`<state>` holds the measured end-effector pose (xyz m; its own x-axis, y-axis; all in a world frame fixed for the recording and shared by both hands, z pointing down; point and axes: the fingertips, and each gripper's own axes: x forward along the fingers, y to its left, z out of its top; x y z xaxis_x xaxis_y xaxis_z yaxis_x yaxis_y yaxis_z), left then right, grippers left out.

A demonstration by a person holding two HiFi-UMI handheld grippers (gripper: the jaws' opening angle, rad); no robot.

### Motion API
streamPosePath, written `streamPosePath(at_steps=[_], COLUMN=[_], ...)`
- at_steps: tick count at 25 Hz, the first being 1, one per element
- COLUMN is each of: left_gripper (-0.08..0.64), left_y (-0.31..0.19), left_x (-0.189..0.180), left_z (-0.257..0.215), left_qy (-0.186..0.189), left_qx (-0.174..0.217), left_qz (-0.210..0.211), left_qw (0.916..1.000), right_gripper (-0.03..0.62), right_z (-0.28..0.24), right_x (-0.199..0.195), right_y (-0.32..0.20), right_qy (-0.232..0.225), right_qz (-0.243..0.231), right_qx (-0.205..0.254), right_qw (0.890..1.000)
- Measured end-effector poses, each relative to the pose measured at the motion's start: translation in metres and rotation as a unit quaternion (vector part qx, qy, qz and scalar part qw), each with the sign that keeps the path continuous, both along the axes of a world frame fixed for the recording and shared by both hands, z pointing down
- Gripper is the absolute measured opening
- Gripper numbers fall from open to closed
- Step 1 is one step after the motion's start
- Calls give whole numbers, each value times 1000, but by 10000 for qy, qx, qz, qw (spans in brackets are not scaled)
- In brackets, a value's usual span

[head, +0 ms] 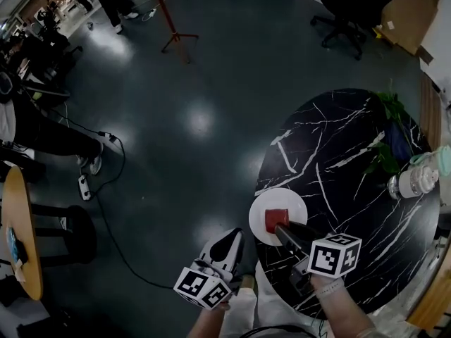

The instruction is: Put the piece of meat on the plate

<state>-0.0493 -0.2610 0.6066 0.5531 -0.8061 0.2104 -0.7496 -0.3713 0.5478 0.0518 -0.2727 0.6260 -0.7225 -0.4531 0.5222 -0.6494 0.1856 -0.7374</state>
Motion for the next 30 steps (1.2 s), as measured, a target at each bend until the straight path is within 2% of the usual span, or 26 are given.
streamPosePath(at_steps=[6, 11, 14, 18, 23, 26, 30], left_gripper=[9, 9, 8, 9, 9, 8, 8], left_y=[-10, -12, -8, -2, -1, 3, 8], left_x=[-4, -6, -5, -4, -4, -5, -3], left_z=[1, -2, -2, 2, -6, -11, -19], left_qy=[-58, 1, 33, 96, 182, 178, 191], left_qx=[98, 125, 95, 77, 81, 117, 176], left_qz=[-101, -147, -158, -142, -131, -124, -84], left_qw=[9999, 9998, 9998, 9998, 9997, 9997, 9996], right_gripper=[84, 84, 86, 100, 232, 251, 255], right_z=[7, 6, 6, 4, -5, -16, -30], right_x=[0, -2, 1, 4, 8, 9, 9], right_y=[-5, -7, -9, -7, -8, -7, 1], right_qy=[-181, -142, 360, 1013, 1486, 1677, 1584], right_qz=[153, 45, -185, -591, -585, -551, -539], right_qx=[-284, -311, -57, 330, 854, 1187, 1350], right_qw=[9993, 9994, 9992, 9926, 9835, 9771, 9766])
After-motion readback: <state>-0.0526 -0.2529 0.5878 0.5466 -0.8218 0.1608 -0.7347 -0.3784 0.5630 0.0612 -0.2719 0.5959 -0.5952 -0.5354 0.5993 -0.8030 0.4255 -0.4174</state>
